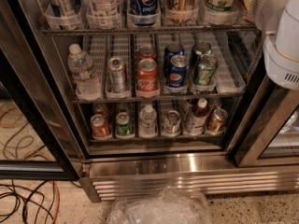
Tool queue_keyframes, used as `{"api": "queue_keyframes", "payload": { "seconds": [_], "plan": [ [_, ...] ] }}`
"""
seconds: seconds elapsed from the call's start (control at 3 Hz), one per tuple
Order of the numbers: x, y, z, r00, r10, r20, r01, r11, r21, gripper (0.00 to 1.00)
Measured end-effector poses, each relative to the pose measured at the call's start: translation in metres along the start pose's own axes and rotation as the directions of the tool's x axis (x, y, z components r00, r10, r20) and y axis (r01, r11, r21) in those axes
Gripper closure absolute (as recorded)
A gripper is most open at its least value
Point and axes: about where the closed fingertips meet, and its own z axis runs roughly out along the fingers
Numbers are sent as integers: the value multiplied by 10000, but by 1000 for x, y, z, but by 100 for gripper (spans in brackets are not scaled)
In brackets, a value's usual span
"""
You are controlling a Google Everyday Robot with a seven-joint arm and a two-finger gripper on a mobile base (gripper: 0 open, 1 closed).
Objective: Pick coke can from top shelf of fridge
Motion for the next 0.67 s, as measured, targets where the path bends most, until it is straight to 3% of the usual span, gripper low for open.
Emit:
{"api": "queue_keyframes", "payload": {
  "seconds": [0.33,0.67],
  "plan": [
    [-22,0,-6,9990,296,321,-283,9988,-408,100],
    [-47,-1,-23,9960,716,537,-650,9910,-1167,100]
  ]
}}
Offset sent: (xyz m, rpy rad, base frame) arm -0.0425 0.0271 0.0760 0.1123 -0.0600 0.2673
